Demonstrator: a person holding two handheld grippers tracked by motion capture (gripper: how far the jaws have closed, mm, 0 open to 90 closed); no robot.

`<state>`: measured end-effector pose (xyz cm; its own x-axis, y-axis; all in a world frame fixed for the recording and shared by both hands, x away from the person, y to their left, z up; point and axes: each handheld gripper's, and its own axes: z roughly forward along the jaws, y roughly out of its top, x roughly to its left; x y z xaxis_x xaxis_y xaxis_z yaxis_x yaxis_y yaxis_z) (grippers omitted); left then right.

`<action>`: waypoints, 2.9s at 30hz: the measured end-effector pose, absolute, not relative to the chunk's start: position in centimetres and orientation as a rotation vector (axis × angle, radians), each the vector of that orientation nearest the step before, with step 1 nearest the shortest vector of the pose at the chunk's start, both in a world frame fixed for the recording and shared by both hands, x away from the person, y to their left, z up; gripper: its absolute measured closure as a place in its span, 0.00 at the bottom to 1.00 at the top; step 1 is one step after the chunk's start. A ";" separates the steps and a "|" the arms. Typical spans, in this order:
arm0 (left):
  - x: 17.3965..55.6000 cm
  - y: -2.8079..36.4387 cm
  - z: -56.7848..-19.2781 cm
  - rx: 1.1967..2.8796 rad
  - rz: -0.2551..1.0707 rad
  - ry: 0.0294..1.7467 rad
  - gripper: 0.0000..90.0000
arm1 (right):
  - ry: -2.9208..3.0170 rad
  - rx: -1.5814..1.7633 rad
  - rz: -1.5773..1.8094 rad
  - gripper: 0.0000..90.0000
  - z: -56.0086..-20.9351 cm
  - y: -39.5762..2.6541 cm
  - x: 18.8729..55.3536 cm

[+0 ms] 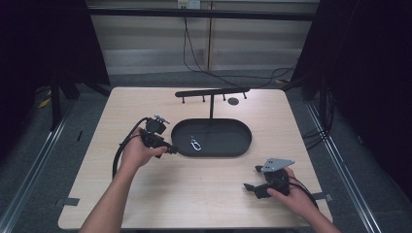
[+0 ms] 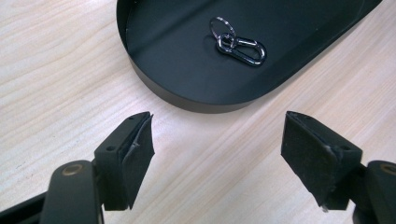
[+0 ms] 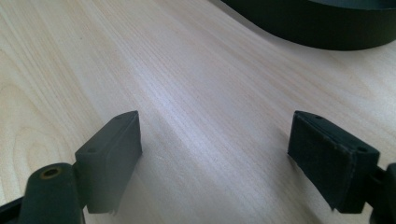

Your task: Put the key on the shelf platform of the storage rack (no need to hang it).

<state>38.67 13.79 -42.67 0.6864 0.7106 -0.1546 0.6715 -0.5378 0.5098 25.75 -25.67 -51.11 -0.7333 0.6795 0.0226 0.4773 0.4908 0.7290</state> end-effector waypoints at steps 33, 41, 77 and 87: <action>36.5 17.2 -43.7 2.341 0.075 1.080 0.27 | 2.470 0.983 1.083 0.19 -51.1 -25.7 25.7; 35.8 17.6 -44.0 2.345 0.062 1.074 0.26 | 2.470 0.983 1.083 0.19 -51.1 -25.7 25.8; 32.9 20.6 -46.8 2.398 0.014 1.082 0.26 | 2.470 0.983 1.082 0.19 -51.1 -25.7 25.8; 32.1 21.4 -47.8 2.413 0.040 1.072 0.26 | 2.469 0.983 1.082 0.19 -51.1 -25.7 25.7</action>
<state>32.13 21.35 -47.80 0.6902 0.7036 -0.1691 0.6892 -0.5679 0.4499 25.75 -25.67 -51.11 -0.7328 0.6801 0.0225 0.4775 0.4905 0.7289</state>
